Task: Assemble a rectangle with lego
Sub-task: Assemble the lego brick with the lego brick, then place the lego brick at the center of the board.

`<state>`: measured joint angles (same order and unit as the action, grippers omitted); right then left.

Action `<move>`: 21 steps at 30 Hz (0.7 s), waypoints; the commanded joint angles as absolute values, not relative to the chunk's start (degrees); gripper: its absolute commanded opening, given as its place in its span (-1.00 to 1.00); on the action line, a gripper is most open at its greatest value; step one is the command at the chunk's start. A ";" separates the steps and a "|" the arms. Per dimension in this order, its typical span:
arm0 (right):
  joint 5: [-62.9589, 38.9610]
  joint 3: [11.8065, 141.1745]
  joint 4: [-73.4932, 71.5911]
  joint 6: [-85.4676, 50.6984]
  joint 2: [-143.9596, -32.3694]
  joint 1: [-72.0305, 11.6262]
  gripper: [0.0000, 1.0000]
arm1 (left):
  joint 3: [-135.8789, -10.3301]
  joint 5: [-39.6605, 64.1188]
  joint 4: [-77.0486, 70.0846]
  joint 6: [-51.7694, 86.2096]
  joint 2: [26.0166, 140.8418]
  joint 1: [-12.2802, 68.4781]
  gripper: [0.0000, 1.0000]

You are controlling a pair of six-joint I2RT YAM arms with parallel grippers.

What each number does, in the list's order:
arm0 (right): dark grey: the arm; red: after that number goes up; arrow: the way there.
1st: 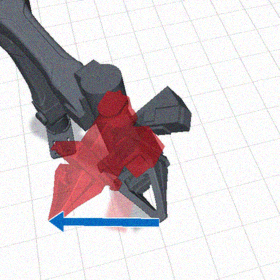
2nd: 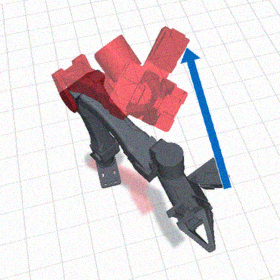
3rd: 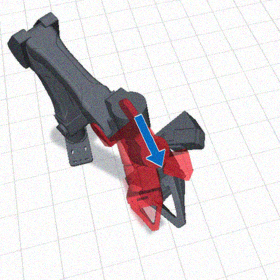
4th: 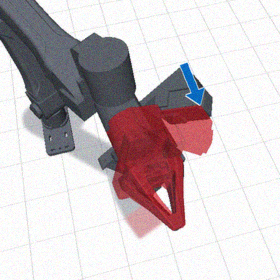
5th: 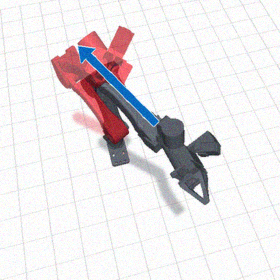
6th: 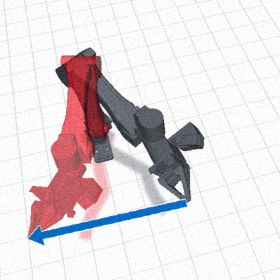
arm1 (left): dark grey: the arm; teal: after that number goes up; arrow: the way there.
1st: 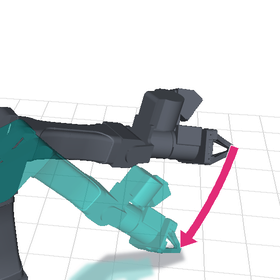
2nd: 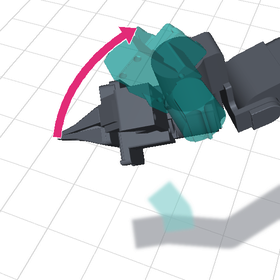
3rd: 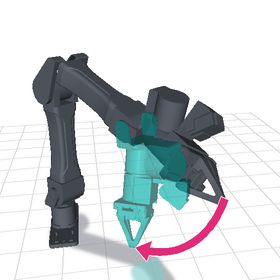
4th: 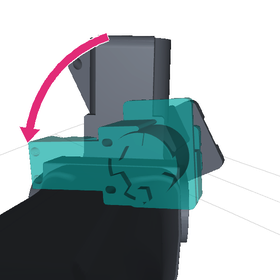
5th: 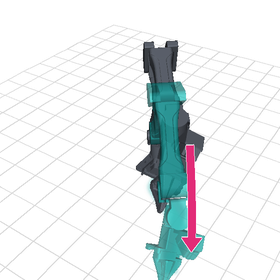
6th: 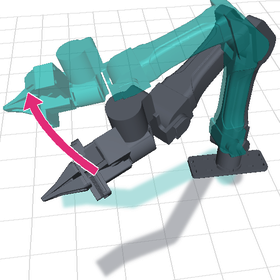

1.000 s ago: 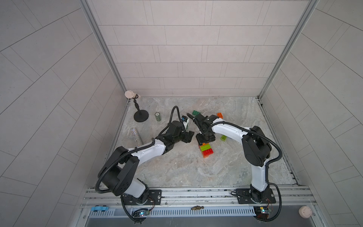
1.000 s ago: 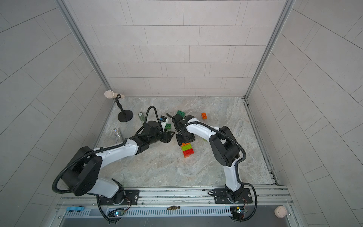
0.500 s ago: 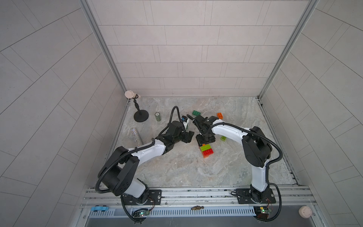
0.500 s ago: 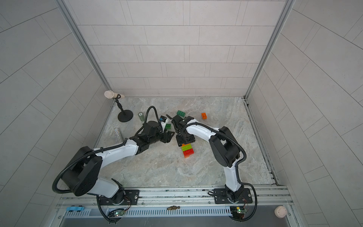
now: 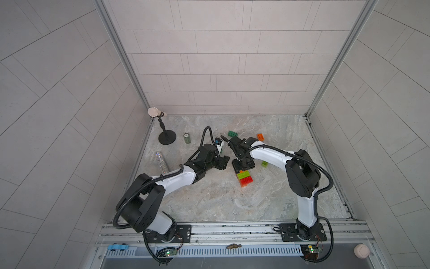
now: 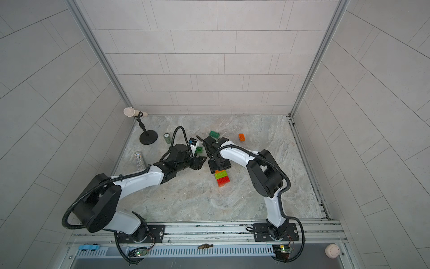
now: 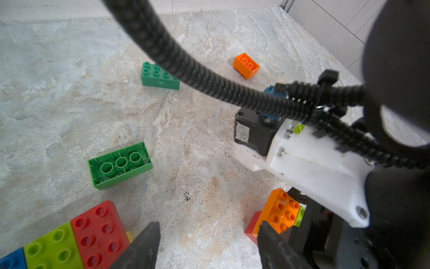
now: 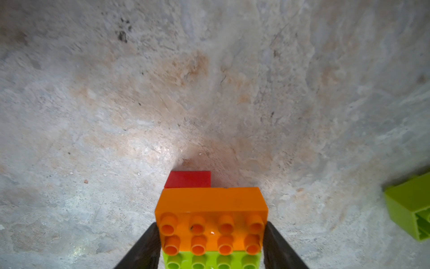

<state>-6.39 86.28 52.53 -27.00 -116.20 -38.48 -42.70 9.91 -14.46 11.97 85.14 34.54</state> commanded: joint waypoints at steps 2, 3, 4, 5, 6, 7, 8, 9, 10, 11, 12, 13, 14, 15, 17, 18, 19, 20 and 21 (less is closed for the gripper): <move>-4.73 79.96 53.98 -26.05 -130.73 -38.12 -0.72 | -42.56 9.05 -14.23 10.97 83.50 34.90 0.42; -4.28 80.04 54.01 -26.02 -131.62 -38.06 -0.75 | -42.62 9.03 -14.09 10.94 83.51 34.89 0.42; -3.81 80.23 53.90 -25.97 -132.64 -37.99 -0.77 | -42.75 8.99 -13.99 10.83 83.48 34.89 0.42; -3.26 80.39 53.79 -25.97 -133.38 -37.97 -0.79 | -42.88 8.95 -13.90 10.82 83.41 34.91 0.42; -2.48 80.59 53.70 -26.02 -134.32 -37.99 -0.82 | -42.81 8.86 -13.78 10.69 83.25 34.94 0.42; -1.55 81.13 53.74 -25.93 -135.04 -38.05 -0.84 | -42.88 8.66 -13.72 10.65 83.07 34.89 0.42; -0.61 81.81 54.04 -25.78 -135.61 -38.04 -0.86 | -42.89 8.57 -13.58 10.57 83.02 34.95 0.42; 0.05 82.91 54.53 -25.54 -136.10 -38.00 -0.87 | -42.96 8.52 -13.46 10.55 82.87 34.89 0.42; 0.26 83.80 54.98 -25.32 -136.42 -38.05 -0.89 | -43.12 8.41 -13.18 10.46 82.66 34.89 0.42; 0.19 84.45 55.39 -25.03 -136.36 -38.07 -0.89 | -43.26 8.24 -12.81 10.38 82.32 34.89 0.42; -0.18 84.99 55.79 -24.41 -135.75 -38.19 -0.90 | -43.46 7.85 -12.31 10.32 81.93 34.89 0.42; -0.88 85.48 55.98 -23.25 -134.65 -38.48 -0.90 | -43.59 7.32 -11.61 10.37 81.36 34.89 0.43; -0.97 85.88 56.34 -22.08 -133.40 -38.76 -0.90 | -43.75 6.38 -10.98 10.45 80.75 34.89 0.42; -1.47 86.45 56.79 -20.64 -131.60 -38.89 -0.89 | -44.03 4.26 -9.91 10.73 79.87 34.81 0.42; -2.63 88.05 57.69 -17.11 -128.34 -38.95 -0.86 | -44.34 -0.05 -7.61 11.64 78.16 34.48 0.42; -2.43 89.53 58.65 -15.57 -126.92 -38.94 -0.84 | -44.41 -3.02 -6.27 12.68 77.01 34.29 0.42; -2.37 91.64 59.89 -13.77 -126.21 -38.96 -0.81 | -44.35 -5.10 -4.83 13.05 75.93 33.84 0.42; -2.25 93.86 61.42 -12.05 -126.12 -39.00 -0.79 | -44.36 -5.99 -3.56 13.29 74.98 33.24 0.42; -1.78 96.77 62.99 -10.30 -126.52 -39.00 -0.78 | -44.34 -6.56 -2.35 13.52 73.80 32.42 0.42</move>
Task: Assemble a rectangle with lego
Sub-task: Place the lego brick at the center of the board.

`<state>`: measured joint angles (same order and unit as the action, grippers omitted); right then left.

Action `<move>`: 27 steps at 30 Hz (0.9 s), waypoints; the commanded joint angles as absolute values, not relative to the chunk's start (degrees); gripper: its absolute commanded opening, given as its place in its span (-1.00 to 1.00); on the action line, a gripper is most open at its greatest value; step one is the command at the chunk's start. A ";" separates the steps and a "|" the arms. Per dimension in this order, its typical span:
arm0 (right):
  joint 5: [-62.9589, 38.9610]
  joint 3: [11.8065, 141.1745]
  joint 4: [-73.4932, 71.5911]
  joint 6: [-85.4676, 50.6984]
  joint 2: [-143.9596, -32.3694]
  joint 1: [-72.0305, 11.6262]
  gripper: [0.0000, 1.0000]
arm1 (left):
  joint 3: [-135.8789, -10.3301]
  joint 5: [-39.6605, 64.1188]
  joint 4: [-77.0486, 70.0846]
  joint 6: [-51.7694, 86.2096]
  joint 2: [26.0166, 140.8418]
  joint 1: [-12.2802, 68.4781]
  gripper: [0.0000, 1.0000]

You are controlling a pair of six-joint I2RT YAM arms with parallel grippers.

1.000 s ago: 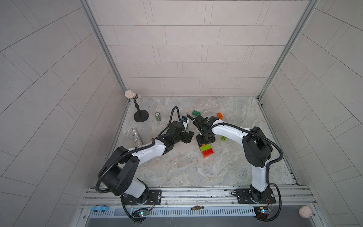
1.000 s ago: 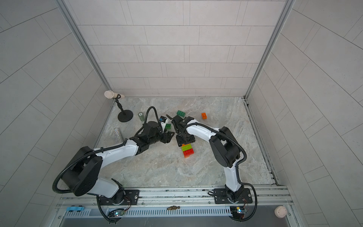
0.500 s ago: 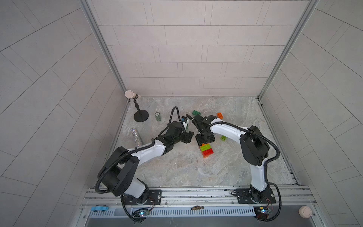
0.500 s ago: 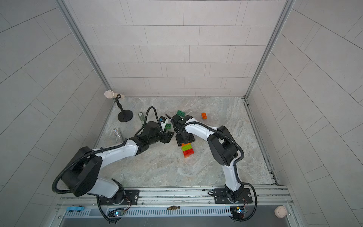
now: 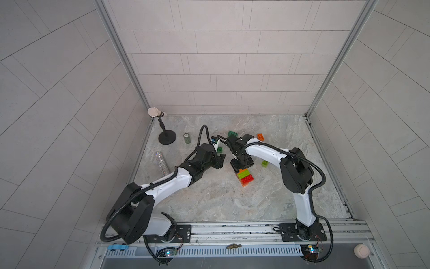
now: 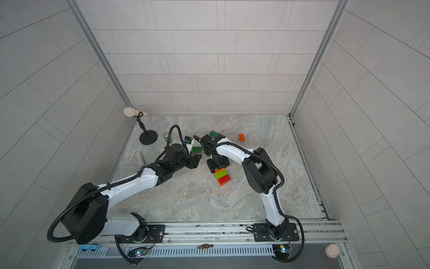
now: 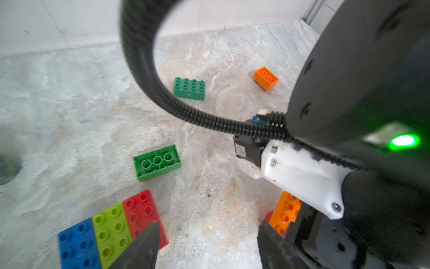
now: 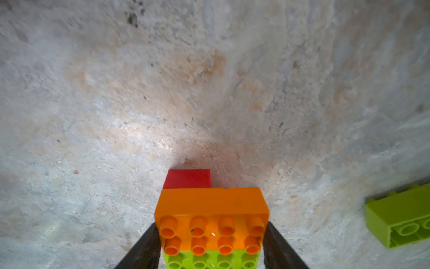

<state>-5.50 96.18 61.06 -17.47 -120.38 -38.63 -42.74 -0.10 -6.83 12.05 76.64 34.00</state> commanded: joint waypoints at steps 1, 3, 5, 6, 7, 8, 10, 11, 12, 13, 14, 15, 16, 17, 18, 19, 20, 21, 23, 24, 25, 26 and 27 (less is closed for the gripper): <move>-1.36 99.80 64.50 -8.57 -127.16 -39.01 -0.77 | -44.16 -7.16 -1.17 13.91 72.66 31.60 0.42; -0.57 105.11 67.02 -5.18 -129.06 -38.89 -0.75 | -44.10 -7.85 1.04 14.53 70.66 29.97 0.42; 0.35 111.19 69.78 -1.85 -131.69 -38.95 -0.73 | -43.88 -8.89 3.79 15.35 68.69 28.40 0.42; 0.93 114.60 71.49 -0.08 -133.32 -39.14 -0.71 | -43.73 -9.33 5.12 15.77 67.84 27.60 0.42; 1.35 118.04 73.12 1.74 -134.81 -39.35 -0.69 | -43.52 -9.77 6.36 16.25 66.77 26.90 0.42; 1.64 120.96 74.51 3.47 -136.00 -39.55 -0.66 | -43.22 -10.17 7.42 16.65 65.98 26.30 0.43; 2.10 127.45 77.72 6.83 -138.78 -39.88 -0.58 | -42.68 -10.46 9.41 17.51 64.54 24.96 0.42; 2.24 129.59 78.71 8.06 -139.68 -40.01 -0.53 | -42.40 -10.36 10.13 17.85 63.97 24.56 0.43; 2.43 131.74 79.84 9.42 -140.67 -40.12 -0.45 | -42.08 -10.37 10.66 18.14 63.35 24.12 0.42; 2.61 132.95 80.28 10.44 -141.06 -40.14 -0.37 | -41.92 -10.30 11.20 18.35 62.79 23.89 0.42; 2.63 133.03 80.10 11.00 -140.95 -40.18 -0.31 | -41.75 -10.28 11.53 18.58 62.31 23.75 0.42; 2.83 133.04 80.07 11.45 -140.74 -40.23 -0.23 | -41.53 -9.98 11.64 18.88 61.95 23.72 0.42; 3.28 133.00 80.03 11.72 -140.42 -40.49 -0.17 | -41.15 -9.42 11.44 19.14 61.64 23.73 0.42; 3.50 133.01 80.00 11.85 -140.16 -40.66 -0.13 | -40.74 -8.45 10.90 19.24 61.52 23.73 0.42; 4.05 133.02 79.70 12.06 -139.86 -41.10 -0.03 | -40.16 -6.71 9.84 18.92 61.46 23.73 0.42; 4.59 132.99 79.38 12.12 -139.51 -41.50 0.07 | -39.67 -5.32 8.75 18.33 61.59 23.82 0.42; 5.01 133.06 79.13 12.17 -139.20 -41.87 0.13 | -39.43 -4.76 8.08 18.43 61.83 24.03 0.41; 5.34 133.35 79.01 12.13 -138.96 -42.30 0.20 | -39.14 -4.47 7.21 18.30 62.08 24.59 0.41; 4.97 134.55 79.57 12.00 -138.91 -42.95 0.29 | -38.76 -4.57 5.91 17.41 62.73 25.67 0.41; 4.60 134.91 79.67 11.83 -138.80 -43.11 0.32 | -38.85 -4.57 5.62 17.17 63.29 26.12 0.41; 4.00 135.08 79.77 11.82 -138.69 -43.24 0.34 | -38.93 -4.50 5.54 17.14 63.70 26.19 0.41; 3.59 135.13 79.75 11.65 -138.62 -43.33 0.36 | -38.85 -4.35 5.40 17.16 63.96 26.34 0.41; 3.34 135.10 79.80 11.37 -138.64 -43.35 0.36 | -38.85 -4.31 5.13 17.25 64.15 26.48 0.41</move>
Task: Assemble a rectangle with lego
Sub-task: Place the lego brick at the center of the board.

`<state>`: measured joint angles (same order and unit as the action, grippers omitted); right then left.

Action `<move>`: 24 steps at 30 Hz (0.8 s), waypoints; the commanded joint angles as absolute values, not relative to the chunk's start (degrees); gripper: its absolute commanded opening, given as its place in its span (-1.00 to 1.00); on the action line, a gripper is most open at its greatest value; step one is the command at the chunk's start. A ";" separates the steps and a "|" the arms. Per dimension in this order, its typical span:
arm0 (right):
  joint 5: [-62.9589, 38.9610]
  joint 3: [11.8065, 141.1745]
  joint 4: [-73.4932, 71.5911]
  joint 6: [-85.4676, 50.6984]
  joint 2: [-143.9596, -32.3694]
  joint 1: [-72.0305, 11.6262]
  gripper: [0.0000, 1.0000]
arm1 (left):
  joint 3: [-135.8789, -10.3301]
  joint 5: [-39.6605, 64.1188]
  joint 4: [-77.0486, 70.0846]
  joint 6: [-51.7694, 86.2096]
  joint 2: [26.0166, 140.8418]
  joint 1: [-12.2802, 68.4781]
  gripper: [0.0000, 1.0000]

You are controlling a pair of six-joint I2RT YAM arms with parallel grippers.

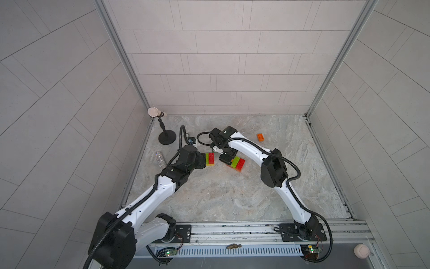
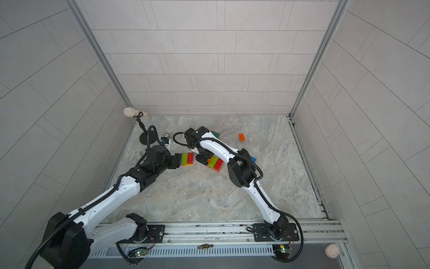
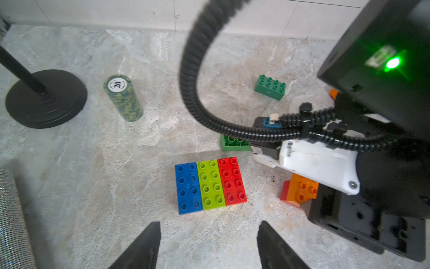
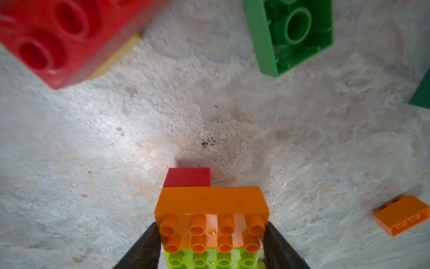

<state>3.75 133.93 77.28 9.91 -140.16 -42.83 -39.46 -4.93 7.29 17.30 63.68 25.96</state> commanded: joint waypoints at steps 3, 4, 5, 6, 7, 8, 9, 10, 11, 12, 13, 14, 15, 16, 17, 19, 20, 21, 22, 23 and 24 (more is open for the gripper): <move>3.86 134.76 79.90 11.21 -139.26 -43.26 0.35 | -38.67 -4.31 4.49 17.38 64.33 26.64 0.41; 3.65 134.45 79.74 11.28 -139.51 -43.21 0.34 | -38.67 -4.22 4.48 17.32 64.33 26.63 0.41; 3.06 134.39 79.51 11.47 -139.72 -43.22 0.33 | -38.67 -4.23 4.48 17.28 64.31 26.70 0.40; 2.68 134.14 79.24 11.51 -140.09 -43.20 0.33 | -38.59 -4.21 4.40 17.29 64.20 26.63 0.40; 2.40 134.07 79.10 11.66 -140.33 -43.20 0.33 | -38.58 -4.25 4.44 17.14 64.25 26.72 0.40; 2.58 134.15 79.10 11.78 -140.74 -43.20 0.33 | -38.58 -4.22 4.51 17.05 64.10 26.63 0.40; 2.85 134.29 79.16 11.77 -141.01 -43.20 0.34 | -38.50 -4.23 4.65 17.03 64.07 26.63 0.41; 2.98 134.34 79.25 11.77 -141.15 -43.22 0.35 | -38.50 -4.27 4.70 16.98 63.88 26.67 0.41; 2.71 134.38 79.36 11.69 -141.07 -43.25 0.36 | -38.38 -4.35 4.79 16.94 63.71 26.71 0.41; 2.40 134.34 79.45 11.46 -140.85 -43.23 0.37 | -38.32 -4.33 4.78 16.83 63.62 26.63 0.40; 2.14 134.38 79.39 11.43 -140.73 -43.23 0.39 | -38.25 -4.44 4.69 16.79 63.58 26.63 0.40; 1.79 134.38 79.37 11.34 -140.55 -43.17 0.40 | -38.23 -4.40 4.68 16.81 63.63 26.65 0.40; 1.41 134.38 79.36 11.20 -140.46 -43.24 0.40 | -38.32 -4.38 4.62 16.70 63.69 26.63 0.40; 1.25 134.33 79.31 11.21 -140.45 -43.24 0.42 | -38.32 -4.27 4.50 16.70 63.80 26.66 0.41; 1.08 134.38 79.42 11.21 -140.54 -43.26 0.42 | -38.44 -4.24 4.41 16.70 63.88 26.65 0.40; 1.12 134.15 79.42 11.16 -140.89 -43.35 0.43 | -38.50 -4.11 4.31 16.70 64.07 26.69 0.40; 1.37 134.21 79.54 11.04 -141.15 -43.33 0.44 | -38.67 -4.09 4.32 16.70 64.07 26.63 0.40; 2.01 134.27 79.70 10.88 -141.24 -43.33 0.44 | -38.65 -4.09 4.33 16.66 64.00 26.64 0.40; 2.52 134.38 79.84 10.68 -141.12 -43.34 0.45 | -38.62 -4.13 4.39 16.63 63.80 26.69 0.40; 2.50 134.23 79.87 10.49 -140.77 -43.33 0.45 | -38.65 -4.24 4.71 16.53 63.58 26.65 0.40; 2.64 134.08 79.76 10.44 -140.25 -43.34 0.45 | -38.59 -4.33 4.77 16.52 63.42 26.64 0.41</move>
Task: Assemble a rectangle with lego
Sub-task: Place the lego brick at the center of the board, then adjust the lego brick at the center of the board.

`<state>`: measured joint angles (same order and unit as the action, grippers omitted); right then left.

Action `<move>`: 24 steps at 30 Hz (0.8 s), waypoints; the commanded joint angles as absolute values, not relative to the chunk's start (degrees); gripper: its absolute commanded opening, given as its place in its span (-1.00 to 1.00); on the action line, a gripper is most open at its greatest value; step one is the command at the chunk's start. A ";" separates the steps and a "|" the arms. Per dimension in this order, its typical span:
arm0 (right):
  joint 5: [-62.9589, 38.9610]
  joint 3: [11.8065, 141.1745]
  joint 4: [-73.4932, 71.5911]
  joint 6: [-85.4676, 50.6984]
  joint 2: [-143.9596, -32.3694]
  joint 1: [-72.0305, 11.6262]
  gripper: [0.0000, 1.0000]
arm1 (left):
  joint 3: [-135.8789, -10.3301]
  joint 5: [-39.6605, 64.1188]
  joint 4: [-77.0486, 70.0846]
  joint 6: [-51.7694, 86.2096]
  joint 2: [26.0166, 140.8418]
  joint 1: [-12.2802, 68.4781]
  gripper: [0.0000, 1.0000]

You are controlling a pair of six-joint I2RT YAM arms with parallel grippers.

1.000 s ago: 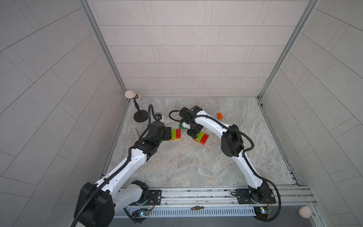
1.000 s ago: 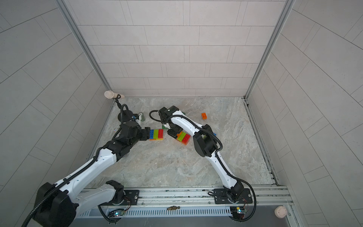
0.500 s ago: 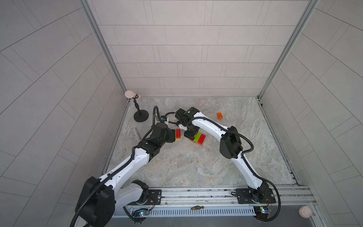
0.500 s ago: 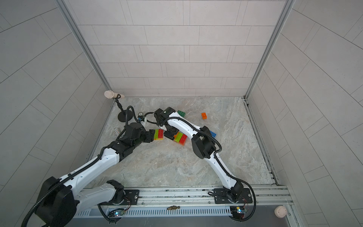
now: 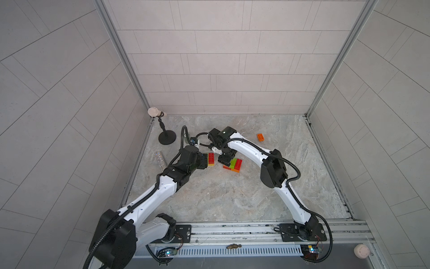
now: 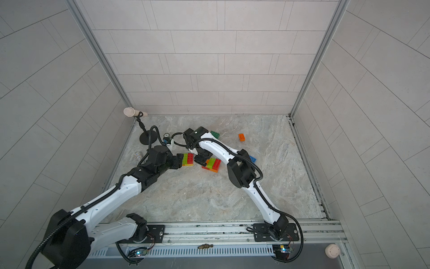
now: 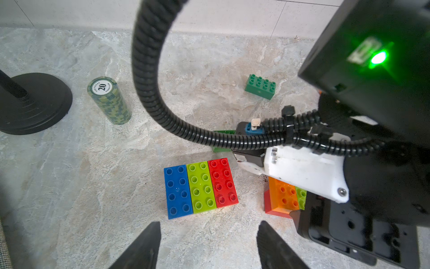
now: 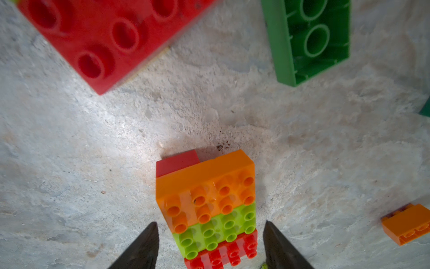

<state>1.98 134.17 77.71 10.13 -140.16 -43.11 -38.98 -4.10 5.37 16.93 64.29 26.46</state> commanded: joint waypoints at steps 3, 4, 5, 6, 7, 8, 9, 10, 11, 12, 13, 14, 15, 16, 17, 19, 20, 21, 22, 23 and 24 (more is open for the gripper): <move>2.31 134.11 79.13 9.76 -138.21 -43.42 0.47 | -38.58 -4.40 4.80 16.12 63.45 26.63 0.40; 2.01 134.10 78.82 9.30 -137.33 -43.42 0.47 | -38.67 -4.41 4.75 16.00 63.55 26.64 0.40; 1.34 134.07 78.31 8.62 -136.29 -43.47 0.47 | -38.91 -4.44 4.75 15.98 63.74 26.69 0.40; 0.69 133.80 77.77 7.73 -135.15 -43.42 0.47 | -39.05 -4.29 4.77 15.82 64.04 26.65 0.40; 0.09 133.28 77.08 6.96 -134.10 -43.47 0.47 | -39.23 -4.06 4.69 15.74 64.28 26.64 0.40; -0.29 132.19 76.31 5.75 -132.92 -43.51 0.46 | -39.46 -3.95 4.69 15.69 64.62 26.69 0.40; -0.52 130.82 75.44 4.22 -131.60 -43.52 0.44 | -39.67 -3.49 4.67 15.64 64.76 26.64 0.40; -0.46 129.36 74.54 2.28 -130.44 -43.55 0.40 | -39.85 -3.11 4.66 15.64 65.15 26.71 0.40; -0.15 127.36 73.47 -0.32 -129.28 -43.51 0.33 | -40.05 -2.36 4.69 15.64 65.38 26.63 0.40; -0.02 124.50 71.87 -4.04 -127.59 -43.51 0.25 | -40.20 -1.45 4.71 15.51 65.81 26.66 0.40; -0.78 121.19 70.38 -7.86 -125.96 -43.45 0.17 | -40.34 -0.70 4.84 15.44 66.28 26.70 0.40; -2.83 116.77 67.95 -12.44 -123.80 -43.42 0.08 | -40.38 -0.08 4.92 15.51 66.79 26.66 0.40; -5.20 111.16 64.61 -17.15 -121.15 -43.46 -0.02 | -40.32 0.41 4.77 15.73 67.13 26.71 0.40; -7.51 105.94 61.11 -22.37 -118.78 -43.42 -0.11 | -40.26 0.70 4.53 15.83 67.52 26.80 0.40; -10.77 99.72 55.97 -27.36 -115.82 -43.53 -0.19 | -40.03 0.80 4.08 15.95 67.93 27.00 0.40; -13.85 89.34 47.04 -36.01 -111.37 -43.92 -0.28 | -39.73 0.75 3.21 16.33 68.75 27.24 0.40; -14.40 85.32 42.94 -39.40 -109.72 -44.35 -0.30 | -39.64 0.65 2.82 16.67 69.26 27.25 0.40; -14.51 82.31 39.49 -41.73 -108.69 -44.79 -0.30 | -39.53 0.54 2.37 16.99 69.67 27.25 0.40; -14.38 80.04 37.08 -43.59 -108.16 -45.14 -0.31 | -39.47 0.41 2.03 17.34 70.11 27.25 0.40; -14.44 78.09 34.43 -45.28 -107.87 -45.35 -0.31 | -39.45 0.22 1.77 17.73 70.64 27.25 0.40; -14.59 76.61 32.34 -46.38 -107.89 -45.42 -0.31 | -39.53 0.01 1.73 18.00 71.15 27.25 0.40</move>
<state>-12.29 79.81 44.82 -34.96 -109.12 -44.62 -38.98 0.23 3.66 16.58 70.22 27.05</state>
